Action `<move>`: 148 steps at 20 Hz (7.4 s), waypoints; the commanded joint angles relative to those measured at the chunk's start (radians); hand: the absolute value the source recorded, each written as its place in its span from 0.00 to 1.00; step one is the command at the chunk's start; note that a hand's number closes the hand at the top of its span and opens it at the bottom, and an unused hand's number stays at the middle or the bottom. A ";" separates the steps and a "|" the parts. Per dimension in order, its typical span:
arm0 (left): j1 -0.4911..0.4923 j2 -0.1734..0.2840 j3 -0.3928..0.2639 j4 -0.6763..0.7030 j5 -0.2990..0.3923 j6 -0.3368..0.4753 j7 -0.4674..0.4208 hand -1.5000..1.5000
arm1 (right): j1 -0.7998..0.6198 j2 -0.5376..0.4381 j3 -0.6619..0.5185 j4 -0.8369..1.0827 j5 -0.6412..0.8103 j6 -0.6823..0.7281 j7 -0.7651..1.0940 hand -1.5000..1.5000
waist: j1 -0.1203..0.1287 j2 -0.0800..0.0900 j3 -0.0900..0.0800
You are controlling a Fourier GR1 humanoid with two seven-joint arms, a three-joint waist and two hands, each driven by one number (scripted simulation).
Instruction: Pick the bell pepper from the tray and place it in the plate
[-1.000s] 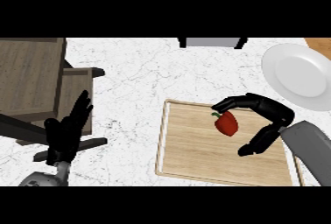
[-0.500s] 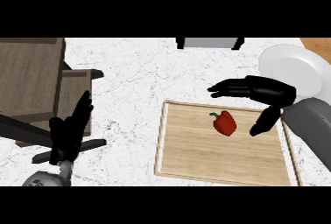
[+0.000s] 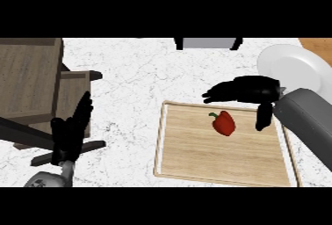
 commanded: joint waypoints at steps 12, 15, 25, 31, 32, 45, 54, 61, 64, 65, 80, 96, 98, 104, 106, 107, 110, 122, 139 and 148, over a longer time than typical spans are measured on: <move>0.021 -0.005 0.068 0.055 -0.002 -0.056 0.036 0.50 | -0.015 0.157 0.012 0.140 0.167 0.018 -0.028 0.00 | -0.006 0.006 -0.009; -0.018 -0.021 0.066 0.049 -0.037 -0.039 0.072 0.50 | -0.005 0.157 0.000 0.182 0.210 0.001 -0.057 0.00 | -0.010 0.006 -0.009; 0.028 -0.035 0.088 0.050 -0.043 -0.080 0.046 0.50 | 0.016 0.211 -0.022 0.212 0.275 -0.010 -0.030 0.00 | -0.010 0.005 -0.009; -0.021 -0.089 0.067 0.083 -0.083 -0.058 0.059 0.50 | -0.023 0.208 -0.036 0.306 0.324 -0.102 -0.179 1.00 | -0.009 0.008 -0.009; 0.003 -0.038 0.109 0.050 -0.055 -0.089 0.083 0.50 | 0.006 0.236 -0.025 0.204 0.321 -0.063 -0.107 1.00 | -0.016 0.002 -0.009; 0.048 -0.086 0.096 0.030 -0.091 -0.077 0.040 0.50 | 0.038 0.226 -0.344 0.481 0.219 -0.326 0.091 1.00 | -0.019 0.011 -0.007; 0.053 -0.072 0.117 0.024 -0.091 -0.094 0.047 0.50 | 0.022 0.097 -0.569 0.441 0.090 -0.507 0.230 1.00 | -0.026 0.001 -0.009; 0.044 -0.101 0.103 -0.004 -0.103 -0.073 0.093 0.50 | 0.052 0.079 -0.720 0.335 -0.004 -0.683 0.314 1.00 | -0.030 -0.001 -0.009; 0.066 -0.096 0.118 0.029 -0.112 -0.081 0.048 0.50 | 0.071 -0.021 -0.763 0.285 -0.038 -0.598 0.354 1.00 | -0.036 -0.003 -0.010; 0.052 -0.133 0.068 -0.018 -0.146 -0.049 0.105 0.50 | 0.044 0.033 -0.747 0.277 -0.013 -0.627 0.442 1.00 | -0.025 -0.001 -0.009; 0.029 -0.112 0.112 0.028 -0.127 -0.138 0.040 0.50 | -0.110 -0.101 -0.830 0.740 0.056 -0.645 0.318 1.00 | 0.047 0.032 -0.006; -0.023 -0.122 0.112 0.016 -0.131 -0.149 0.079 0.50 | -0.075 -0.095 -0.744 0.894 0.146 -0.355 0.254 0.00 | 0.067 0.043 -0.001; -0.041 -0.126 0.126 0.061 -0.136 -0.143 0.050 0.50 | -0.061 -0.112 -0.755 0.886 0.136 -0.334 0.184 0.00 | 0.053 0.047 -0.001; 0.009 -0.118 0.125 0.016 -0.134 -0.139 0.073 0.50 | -0.079 -0.139 -0.958 0.878 -0.074 -0.177 -0.020 0.00 | 0.035 0.033 0.001; 0.008 -0.134 0.109 0.015 -0.152 -0.120 0.080 0.50 | -0.115 -0.152 -1.035 0.899 -0.151 -0.097 0.001 0.00 | 0.036 0.033 0.001; 0.030 -0.129 0.114 0.006 -0.136 -0.138 0.055 0.50 | -0.105 -0.176 -1.057 0.911 -0.175 -0.040 -0.011 0.00 | 0.033 0.030 -0.001; -0.025 -0.121 0.132 0.017 -0.134 -0.138 0.092 0.50 | -0.096 -0.189 -1.101 0.931 -0.219 0.022 0.005 0.00 | 0.040 0.039 0.000; 0.017 -0.122 0.122 0.025 -0.145 -0.151 0.041 0.50 | 0.034 -0.193 -1.121 0.870 -0.246 0.134 -0.080 0.00 | 0.051 0.043 0.002; 0.002 -0.131 0.125 0.024 -0.146 -0.161 0.040 0.50 | 0.089 -0.160 -1.108 0.839 -0.227 -0.015 -0.048 0.00 | 0.065 0.043 0.002; -0.018 -0.142 0.131 0.046 -0.143 -0.160 0.053 0.50 | 0.108 -0.179 -1.111 0.847 -0.221 -0.045 -0.042 0.00 | 0.062 0.048 0.002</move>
